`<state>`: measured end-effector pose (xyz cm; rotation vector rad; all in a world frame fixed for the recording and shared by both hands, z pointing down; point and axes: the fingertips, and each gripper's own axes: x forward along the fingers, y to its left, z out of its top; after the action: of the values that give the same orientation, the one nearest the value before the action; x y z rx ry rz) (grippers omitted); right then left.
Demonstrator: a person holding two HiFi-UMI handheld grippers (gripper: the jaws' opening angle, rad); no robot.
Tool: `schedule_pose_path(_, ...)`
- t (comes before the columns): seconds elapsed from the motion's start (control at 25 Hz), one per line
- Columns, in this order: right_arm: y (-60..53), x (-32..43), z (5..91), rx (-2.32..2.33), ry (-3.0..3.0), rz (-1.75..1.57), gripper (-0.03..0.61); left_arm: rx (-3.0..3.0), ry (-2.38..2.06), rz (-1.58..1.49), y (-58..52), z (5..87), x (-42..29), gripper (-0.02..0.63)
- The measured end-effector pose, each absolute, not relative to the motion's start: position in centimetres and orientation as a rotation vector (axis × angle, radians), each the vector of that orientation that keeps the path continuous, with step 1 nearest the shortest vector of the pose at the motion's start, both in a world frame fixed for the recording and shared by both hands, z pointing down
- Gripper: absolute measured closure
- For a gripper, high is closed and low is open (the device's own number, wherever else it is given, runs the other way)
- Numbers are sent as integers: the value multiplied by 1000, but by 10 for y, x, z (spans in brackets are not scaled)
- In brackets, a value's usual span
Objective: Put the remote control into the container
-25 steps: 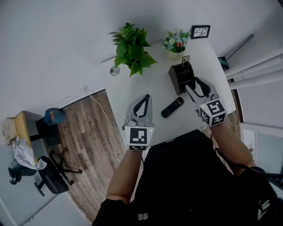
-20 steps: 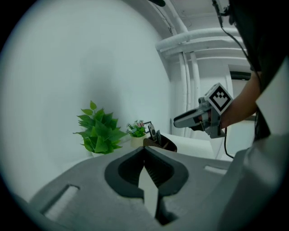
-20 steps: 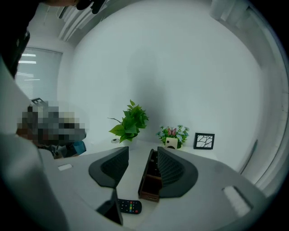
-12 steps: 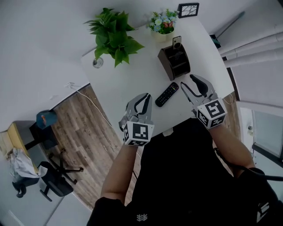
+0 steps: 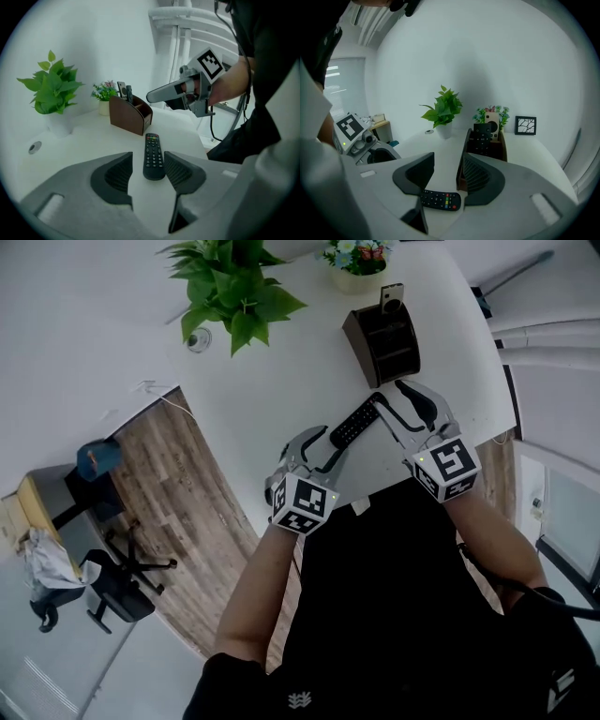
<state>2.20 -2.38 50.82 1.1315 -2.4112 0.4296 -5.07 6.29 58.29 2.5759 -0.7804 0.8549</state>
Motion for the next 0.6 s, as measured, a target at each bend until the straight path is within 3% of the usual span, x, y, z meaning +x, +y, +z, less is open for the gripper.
schedule_pose_path(0.32, -27, 41, 539, 1133, -2384, 507, 388, 2531, -717, 963, 68, 617, -36, 332)
schedule_pose_path(0.6, -34, 54, 547, 1153, -2375, 531, 391, 2490, -691, 1055, 68, 636, -28, 322)
